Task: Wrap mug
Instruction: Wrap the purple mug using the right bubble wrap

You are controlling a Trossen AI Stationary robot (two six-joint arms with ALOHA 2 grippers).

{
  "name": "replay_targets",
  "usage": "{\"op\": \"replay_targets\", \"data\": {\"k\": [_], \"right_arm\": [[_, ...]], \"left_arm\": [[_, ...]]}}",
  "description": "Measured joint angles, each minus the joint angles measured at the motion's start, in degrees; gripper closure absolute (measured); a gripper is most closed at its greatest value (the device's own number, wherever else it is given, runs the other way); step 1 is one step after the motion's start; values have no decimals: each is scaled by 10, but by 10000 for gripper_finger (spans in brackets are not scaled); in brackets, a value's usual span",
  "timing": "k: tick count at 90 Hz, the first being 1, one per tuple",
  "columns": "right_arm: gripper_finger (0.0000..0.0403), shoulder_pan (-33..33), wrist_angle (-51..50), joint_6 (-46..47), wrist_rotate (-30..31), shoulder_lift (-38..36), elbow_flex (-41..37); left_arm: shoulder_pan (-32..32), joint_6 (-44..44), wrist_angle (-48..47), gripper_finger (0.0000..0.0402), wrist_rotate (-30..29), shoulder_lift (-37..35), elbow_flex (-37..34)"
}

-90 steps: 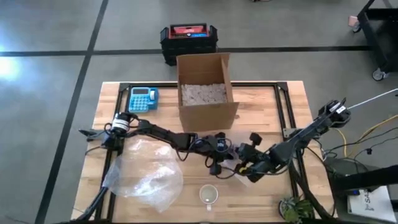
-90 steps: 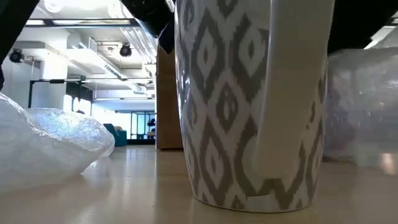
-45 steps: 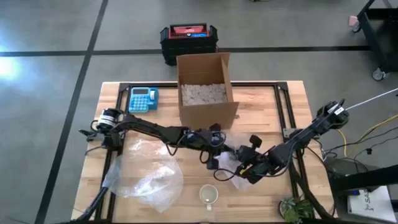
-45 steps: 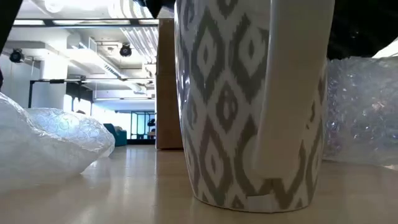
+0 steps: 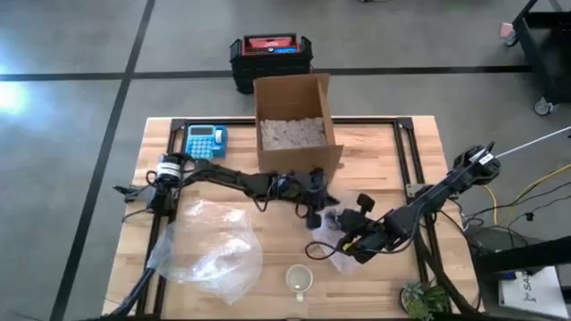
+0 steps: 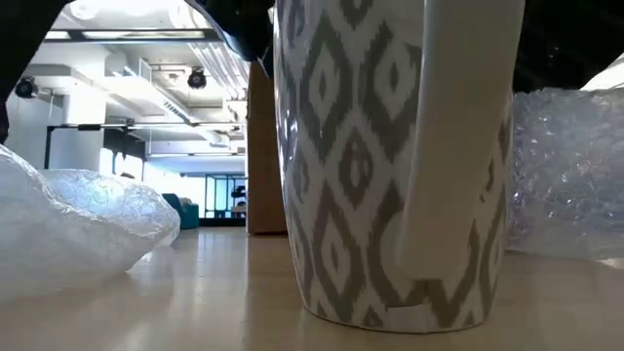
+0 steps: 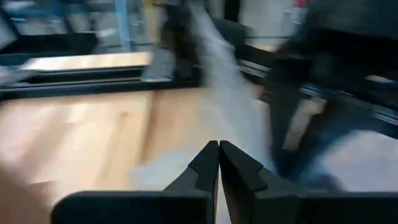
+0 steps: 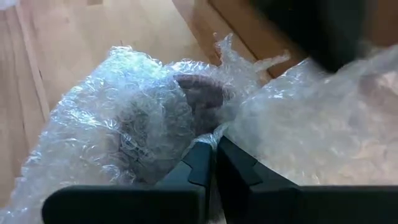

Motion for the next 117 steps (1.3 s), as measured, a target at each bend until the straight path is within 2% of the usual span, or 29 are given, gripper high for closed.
{"op": "replay_targets", "data": {"k": [18,35,53,62,69,78,88,105,117], "right_arm": [[400,0,-1,-15,-2,0,1],[400,0,-5,-5,-8,0,8],[395,0,-18,-19,-56,-6,38],[372,0,-40,0,-68,-7,57],[344,0,-48,8,-101,-10,70],[309,0,-65,-13,-141,-10,89],[282,1,-76,-54,-160,-11,122],[264,0,-151,-123,-145,-12,194],[276,1,-268,-95,-101,-12,235]], "left_arm": [[-26,8,-23,402,-3,30,1],[-39,13,-29,402,-38,35,3],[-39,14,-35,402,-34,36,2],[-39,14,-37,402,-35,36,2],[-38,12,-37,402,-36,37,2],[-38,11,-36,402,-39,37,2],[-38,10,-36,402,-40,37,2],[-38,10,-36,402,-40,37,1],[-38,10,-36,402,-40,37,1]]}}
